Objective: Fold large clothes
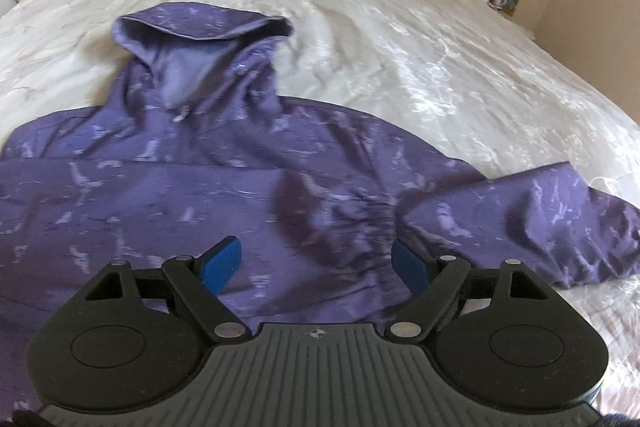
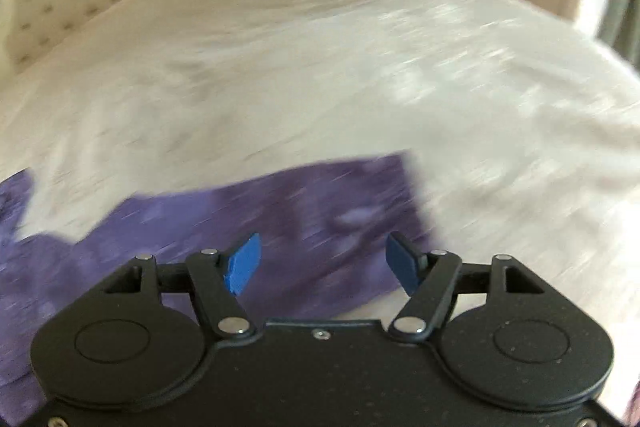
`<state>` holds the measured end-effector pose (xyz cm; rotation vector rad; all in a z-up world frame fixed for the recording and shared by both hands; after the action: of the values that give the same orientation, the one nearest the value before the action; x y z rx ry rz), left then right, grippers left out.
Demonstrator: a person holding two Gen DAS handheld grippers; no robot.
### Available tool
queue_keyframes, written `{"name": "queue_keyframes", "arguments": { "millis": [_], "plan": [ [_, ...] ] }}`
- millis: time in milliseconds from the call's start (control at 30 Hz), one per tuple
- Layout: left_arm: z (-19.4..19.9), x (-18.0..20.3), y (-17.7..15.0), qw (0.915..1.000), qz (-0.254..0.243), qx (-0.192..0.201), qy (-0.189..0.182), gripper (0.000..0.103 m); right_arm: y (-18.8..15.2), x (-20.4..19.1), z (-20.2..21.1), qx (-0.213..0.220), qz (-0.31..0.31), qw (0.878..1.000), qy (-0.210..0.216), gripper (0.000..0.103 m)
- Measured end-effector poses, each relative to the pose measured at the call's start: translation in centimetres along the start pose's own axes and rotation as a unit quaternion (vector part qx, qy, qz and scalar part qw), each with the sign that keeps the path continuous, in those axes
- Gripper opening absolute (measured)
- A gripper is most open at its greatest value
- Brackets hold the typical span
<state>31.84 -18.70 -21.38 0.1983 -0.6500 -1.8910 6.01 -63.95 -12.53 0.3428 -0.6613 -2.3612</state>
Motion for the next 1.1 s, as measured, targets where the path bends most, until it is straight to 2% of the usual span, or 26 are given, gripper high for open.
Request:
{"name": "queue_keyframes", "arguments": {
  "millis": [100,233,300,367,400,433,533,667,800,867,933,1000,1100],
  "plan": [
    [-0.2,1.0,-0.2,1.0000,-0.007,-0.005,0.004,0.082,1.1,2.4,-1.7,-0.005,-0.020,1.000,-0.015,0.076],
    [-0.4,1.1,-0.2,0.9997,-0.016,-0.018,0.008,0.082,1.0,3.3,-4.7,-0.052,-0.029,0.998,0.015,0.076],
    [-0.6,0.9,-0.1,0.9995,-0.020,-0.023,0.008,0.082,0.7,3.2,-5.3,-0.058,-0.021,0.998,0.020,0.074],
    [-0.8,0.6,0.3,0.9993,-0.027,-0.027,0.007,0.082,0.8,3.1,-4.9,-0.059,-0.023,0.998,0.013,0.047],
    [-0.9,0.5,0.6,0.9991,-0.030,-0.028,0.006,0.082,1.0,3.1,-4.5,-0.056,-0.029,0.998,0.011,0.030],
    [-1.0,0.5,0.9,0.9991,-0.032,-0.027,0.003,0.082,1.4,3.2,-3.6,-0.049,-0.042,0.997,0.029,0.016],
    [-1.7,0.6,2.1,0.9989,-0.038,-0.025,-0.011,0.082,2.8,3.0,0.8,-0.008,-0.067,0.991,0.112,0.014],
    [-3.5,1.7,3.7,0.9982,-0.049,-0.023,-0.028,0.082,4.5,1.7,7.4,0.042,-0.040,0.985,0.164,0.014],
    [-6.4,4.1,4.0,0.9947,-0.080,-0.038,-0.052,0.082,5.3,0.5,12.0,0.067,-0.019,0.979,0.191,0.014],
    [-8.7,5.8,3.5,0.9907,-0.115,-0.055,-0.047,0.082,5.4,-0.4,12.7,0.068,-0.023,0.976,0.204,0.014],
    [-11.2,6.9,2.9,0.9856,-0.150,-0.074,-0.022,0.095,5.4,-1.5,12.9,0.062,-0.021,0.973,0.221,0.014],
    [-13.3,7.6,2.5,0.9808,-0.171,-0.094,0.006,0.103,5.4,-3.0,12.9,0.057,-0.007,0.971,0.231,0.014],
    [-13.3,7.6,3.2,0.9811,-0.163,-0.104,0.000,0.102,5.5,-6.1,12.5,0.056,0.017,0.967,0.248,0.014]
  ]
}}
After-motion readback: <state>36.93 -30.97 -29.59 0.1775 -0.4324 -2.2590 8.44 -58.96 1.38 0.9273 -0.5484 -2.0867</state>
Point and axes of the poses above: each gripper's, at about its wrist camera, not at the fingertips, and z roughly against the way its jaws point, x to its right, y to its top, the point moved 3 cm from there along -z, roughly the way its jaws point, and after that the axes turned 5 degrees about -x, right-handed, at the moved point
